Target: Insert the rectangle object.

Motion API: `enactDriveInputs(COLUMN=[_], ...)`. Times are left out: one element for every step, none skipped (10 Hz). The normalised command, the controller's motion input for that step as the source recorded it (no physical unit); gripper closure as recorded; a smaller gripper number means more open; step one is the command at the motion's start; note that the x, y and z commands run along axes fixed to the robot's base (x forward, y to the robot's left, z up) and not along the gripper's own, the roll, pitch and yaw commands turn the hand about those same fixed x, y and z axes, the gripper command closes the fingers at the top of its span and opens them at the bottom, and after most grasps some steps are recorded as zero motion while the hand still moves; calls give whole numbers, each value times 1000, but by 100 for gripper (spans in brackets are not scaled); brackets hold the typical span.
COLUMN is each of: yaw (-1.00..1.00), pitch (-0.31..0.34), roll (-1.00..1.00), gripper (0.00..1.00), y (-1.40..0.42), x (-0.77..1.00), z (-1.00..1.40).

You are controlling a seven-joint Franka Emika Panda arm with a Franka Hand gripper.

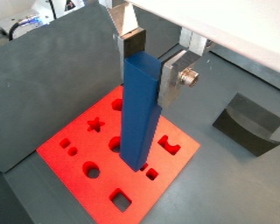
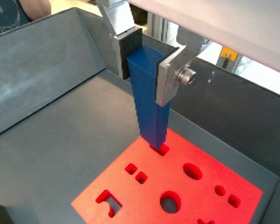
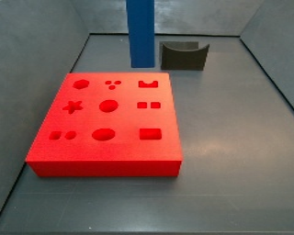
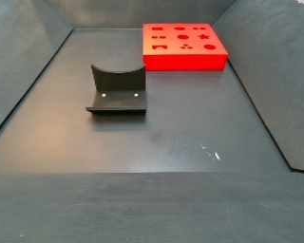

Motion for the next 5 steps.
enactDriveInputs(yaw=[0, 91, 111, 66, 143], pitch=[-26, -27, 0, 0, 4], roll=[7, 81, 260, 341, 464], gripper=[100, 100, 100, 100, 100], y=[0, -289, -663, -686, -451], x=[-43, 0, 89, 106, 206], z=[-263, -274, -211, -183, -91])
